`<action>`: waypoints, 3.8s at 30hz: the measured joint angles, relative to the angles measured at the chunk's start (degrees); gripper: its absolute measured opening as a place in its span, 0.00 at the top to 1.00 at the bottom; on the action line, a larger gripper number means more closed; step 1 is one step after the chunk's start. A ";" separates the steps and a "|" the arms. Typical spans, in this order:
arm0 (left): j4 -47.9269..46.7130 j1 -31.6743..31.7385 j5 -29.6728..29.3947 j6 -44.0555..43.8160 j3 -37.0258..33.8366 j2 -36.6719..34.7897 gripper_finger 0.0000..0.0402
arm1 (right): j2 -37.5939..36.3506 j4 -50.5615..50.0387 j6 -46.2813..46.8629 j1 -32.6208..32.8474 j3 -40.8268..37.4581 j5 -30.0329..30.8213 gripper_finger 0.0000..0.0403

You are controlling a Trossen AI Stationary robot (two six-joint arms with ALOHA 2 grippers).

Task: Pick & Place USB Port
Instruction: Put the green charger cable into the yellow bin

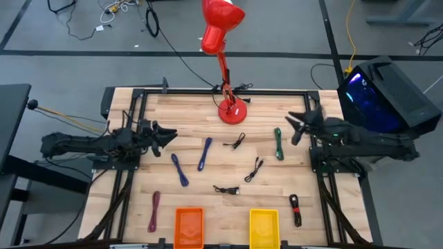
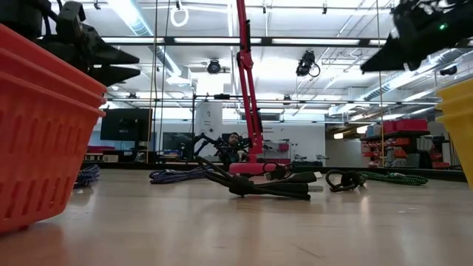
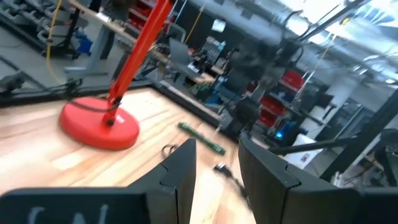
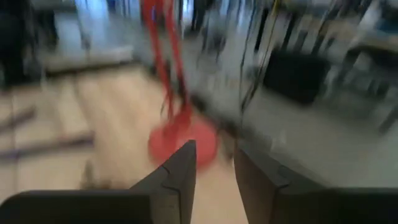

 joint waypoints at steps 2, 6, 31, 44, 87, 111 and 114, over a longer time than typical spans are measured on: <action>2.70 0.00 0.02 0.27 0.00 1.57 0.69 | 4.85 -3.62 3.50 -0.84 0.06 -2.80 0.72; 5.60 0.00 0.06 0.42 0.00 3.94 0.69 | 14.22 -4.77 7.56 -2.39 -2.53 -7.99 0.72; 5.37 0.00 3.93 0.40 0.00 8.17 0.69 | 33.71 -3.65 11.45 -9.02 -3.98 -26.56 0.72; 5.34 0.00 3.95 0.36 0.00 8.17 0.69 | 34.20 -3.56 10.18 -13.31 -3.98 -29.36 0.54; 3.53 0.00 1.34 -0.05 0.00 8.15 0.69 | 44.03 9.01 4.36 -12.96 17.32 -28.58 0.97; 2.90 0.00 6.46 -3.48 0.00 8.13 0.69 | 63.32 13.73 12.63 41.07 40.77 4.59 0.97; 2.90 -0.02 8.14 -4.65 0.00 8.13 0.69 | 65.07 12.15 16.02 46.43 42.67 10.53 0.97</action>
